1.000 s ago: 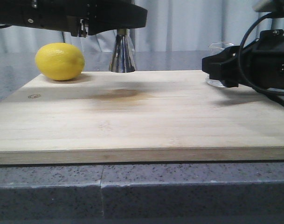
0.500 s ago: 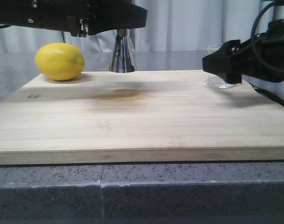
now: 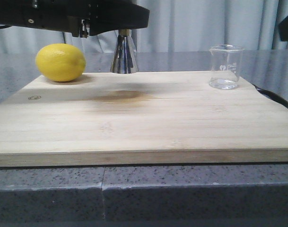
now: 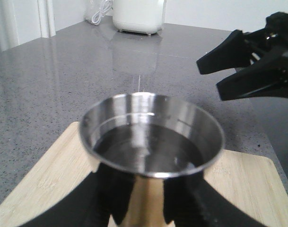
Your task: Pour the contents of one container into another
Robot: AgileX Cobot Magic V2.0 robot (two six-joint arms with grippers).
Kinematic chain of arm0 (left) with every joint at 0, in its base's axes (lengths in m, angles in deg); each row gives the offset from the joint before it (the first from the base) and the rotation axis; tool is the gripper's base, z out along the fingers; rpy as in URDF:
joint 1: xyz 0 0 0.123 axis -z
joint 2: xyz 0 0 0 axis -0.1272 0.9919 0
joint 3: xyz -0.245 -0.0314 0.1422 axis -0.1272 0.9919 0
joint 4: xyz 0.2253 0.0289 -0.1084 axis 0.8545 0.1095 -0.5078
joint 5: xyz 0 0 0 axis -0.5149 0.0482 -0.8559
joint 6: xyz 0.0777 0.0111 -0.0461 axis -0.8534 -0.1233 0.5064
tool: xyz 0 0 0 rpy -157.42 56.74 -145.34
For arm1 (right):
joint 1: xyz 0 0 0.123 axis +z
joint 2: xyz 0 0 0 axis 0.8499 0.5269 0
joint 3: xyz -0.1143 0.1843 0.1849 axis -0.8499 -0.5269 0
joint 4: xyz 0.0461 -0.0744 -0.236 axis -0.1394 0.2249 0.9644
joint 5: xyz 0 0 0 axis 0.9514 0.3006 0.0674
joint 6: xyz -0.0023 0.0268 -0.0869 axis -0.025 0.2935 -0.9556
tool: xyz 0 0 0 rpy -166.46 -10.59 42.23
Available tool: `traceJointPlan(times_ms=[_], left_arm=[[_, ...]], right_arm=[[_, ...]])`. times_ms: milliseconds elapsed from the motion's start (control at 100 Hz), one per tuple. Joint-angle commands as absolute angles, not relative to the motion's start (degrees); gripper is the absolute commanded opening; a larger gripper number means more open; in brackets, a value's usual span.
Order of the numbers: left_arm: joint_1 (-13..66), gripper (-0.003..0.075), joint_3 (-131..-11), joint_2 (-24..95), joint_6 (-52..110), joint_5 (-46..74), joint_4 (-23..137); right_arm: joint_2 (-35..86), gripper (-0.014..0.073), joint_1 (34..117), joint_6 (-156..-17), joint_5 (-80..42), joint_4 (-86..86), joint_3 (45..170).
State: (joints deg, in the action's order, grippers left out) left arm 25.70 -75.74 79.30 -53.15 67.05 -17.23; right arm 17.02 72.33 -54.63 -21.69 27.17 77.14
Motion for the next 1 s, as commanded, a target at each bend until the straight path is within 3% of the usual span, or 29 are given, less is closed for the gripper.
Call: traceJointPlan(times_ms=[0, 160, 320, 990], left_arm=[[26.1, 0.0242, -77.5, 76.2, -52.7, 72.8, -22.5], [26.1, 0.0242, -77.5, 76.2, -52.7, 72.8, -22.5], [26.1, 0.0242, -77.5, 76.2, -52.7, 72.8, -22.5], [26.1, 0.0242, -77.5, 76.2, -52.7, 72.8, -22.5]], right_arm=[[12.3, 0.0534, 73.1, -54.4, -13.3, 27.0, 81.7], [8.0, 0.0533, 73.9, -54.6, 1.9, 27.0, 85.3], [4.2, 0.0533, 73.9, -56.7, 6.3, 27.0, 85.2], [-0.7, 0.0533, 73.9, -57.6, 6.9, 28.5, 85.2]])
